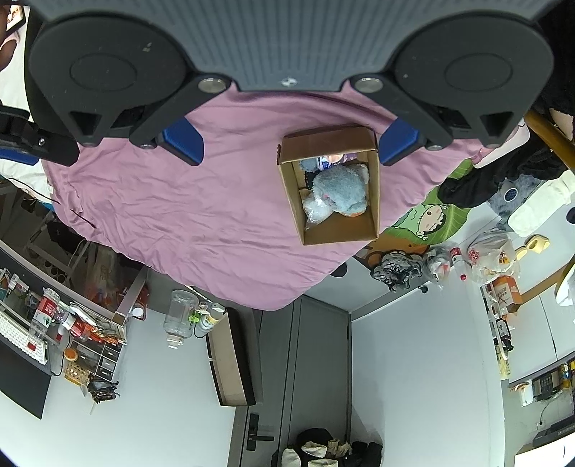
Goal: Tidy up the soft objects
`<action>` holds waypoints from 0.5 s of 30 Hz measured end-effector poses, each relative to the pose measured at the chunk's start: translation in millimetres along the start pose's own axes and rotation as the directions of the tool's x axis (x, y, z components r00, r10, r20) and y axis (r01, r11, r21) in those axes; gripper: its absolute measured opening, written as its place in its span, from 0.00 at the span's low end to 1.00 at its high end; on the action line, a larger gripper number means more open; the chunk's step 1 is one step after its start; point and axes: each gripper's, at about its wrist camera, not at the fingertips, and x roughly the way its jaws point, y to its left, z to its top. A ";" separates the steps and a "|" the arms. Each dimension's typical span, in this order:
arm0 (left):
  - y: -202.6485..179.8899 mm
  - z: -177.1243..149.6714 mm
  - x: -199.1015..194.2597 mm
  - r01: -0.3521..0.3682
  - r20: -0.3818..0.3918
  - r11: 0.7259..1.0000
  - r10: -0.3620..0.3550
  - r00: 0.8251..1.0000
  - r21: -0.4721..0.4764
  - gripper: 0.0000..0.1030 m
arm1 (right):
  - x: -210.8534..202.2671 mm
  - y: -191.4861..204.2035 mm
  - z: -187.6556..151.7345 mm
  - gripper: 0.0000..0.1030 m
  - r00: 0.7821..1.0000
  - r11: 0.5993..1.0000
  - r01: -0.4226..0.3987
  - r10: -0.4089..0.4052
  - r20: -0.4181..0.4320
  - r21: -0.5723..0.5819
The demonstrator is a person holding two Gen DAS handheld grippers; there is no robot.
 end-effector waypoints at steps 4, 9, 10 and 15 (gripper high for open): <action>0.0 -0.1 0.1 0.000 -0.001 1.000 0.000 1.000 0.002 1.00 | -0.2 -0.5 -0.7 1.00 1.000 1.000 0.000 0.000 0.000 0.001; -0.7 -1.2 1.7 -0.001 -0.004 1.000 0.001 1.000 0.005 1.00 | 2.4 -2.1 -1.7 1.00 1.000 1.000 0.008 -0.008 -0.008 0.006; -0.6 -1.5 2.7 -0.001 -0.006 1.000 0.001 1.000 0.007 1.00 | 3.2 -2.4 -1.6 1.00 1.000 1.000 0.008 -0.008 -0.009 0.007; 0.0 -3.3 7.0 0.005 -0.008 1.000 -0.005 1.000 0.013 1.00 | 5.3 -1.9 -3.2 1.00 1.000 1.000 0.004 -0.004 -0.012 0.008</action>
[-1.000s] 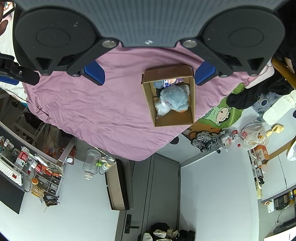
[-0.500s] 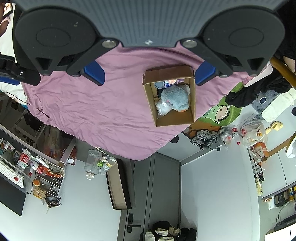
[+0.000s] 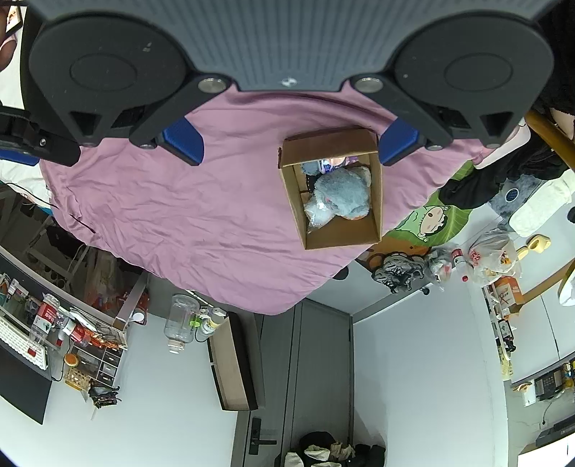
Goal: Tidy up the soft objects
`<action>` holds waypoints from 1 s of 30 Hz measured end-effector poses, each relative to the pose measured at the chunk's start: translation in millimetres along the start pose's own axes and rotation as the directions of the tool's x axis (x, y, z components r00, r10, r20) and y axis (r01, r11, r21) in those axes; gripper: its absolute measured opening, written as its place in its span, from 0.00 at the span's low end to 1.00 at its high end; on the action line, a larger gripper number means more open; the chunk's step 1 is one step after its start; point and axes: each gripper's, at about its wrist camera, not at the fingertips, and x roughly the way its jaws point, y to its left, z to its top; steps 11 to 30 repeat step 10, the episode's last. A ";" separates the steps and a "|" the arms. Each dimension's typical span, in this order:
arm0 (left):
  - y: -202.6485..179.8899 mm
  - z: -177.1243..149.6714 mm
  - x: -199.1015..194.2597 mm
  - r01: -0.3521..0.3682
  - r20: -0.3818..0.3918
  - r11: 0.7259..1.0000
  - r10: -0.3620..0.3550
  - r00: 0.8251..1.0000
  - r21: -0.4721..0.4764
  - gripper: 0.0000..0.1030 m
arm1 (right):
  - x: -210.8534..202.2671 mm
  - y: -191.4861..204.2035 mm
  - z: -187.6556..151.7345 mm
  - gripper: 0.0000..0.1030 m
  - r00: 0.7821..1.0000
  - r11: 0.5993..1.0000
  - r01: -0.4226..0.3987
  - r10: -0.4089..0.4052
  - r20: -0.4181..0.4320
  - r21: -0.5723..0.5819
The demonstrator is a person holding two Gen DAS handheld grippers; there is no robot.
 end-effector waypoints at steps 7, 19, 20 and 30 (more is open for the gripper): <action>-6.3 -2.0 3.2 -0.005 0.034 1.000 0.004 0.999 0.029 0.99 | 9.2 -2.8 -5.7 1.00 1.000 1.000 0.015 -0.015 -0.006 0.017; -6.9 -2.1 8.5 0.000 0.036 1.000 -0.001 0.999 0.027 1.00 | 12.6 -3.9 -6.8 1.00 1.000 0.999 0.019 -0.019 -0.001 0.027; -6.9 -2.1 8.5 0.000 0.036 1.000 -0.001 0.999 0.027 1.00 | 12.6 -3.9 -6.8 1.00 1.000 0.999 0.019 -0.019 -0.001 0.027; -6.9 -2.1 8.5 0.000 0.036 1.000 -0.001 0.999 0.027 1.00 | 12.6 -3.9 -6.8 1.00 1.000 0.999 0.019 -0.019 -0.001 0.027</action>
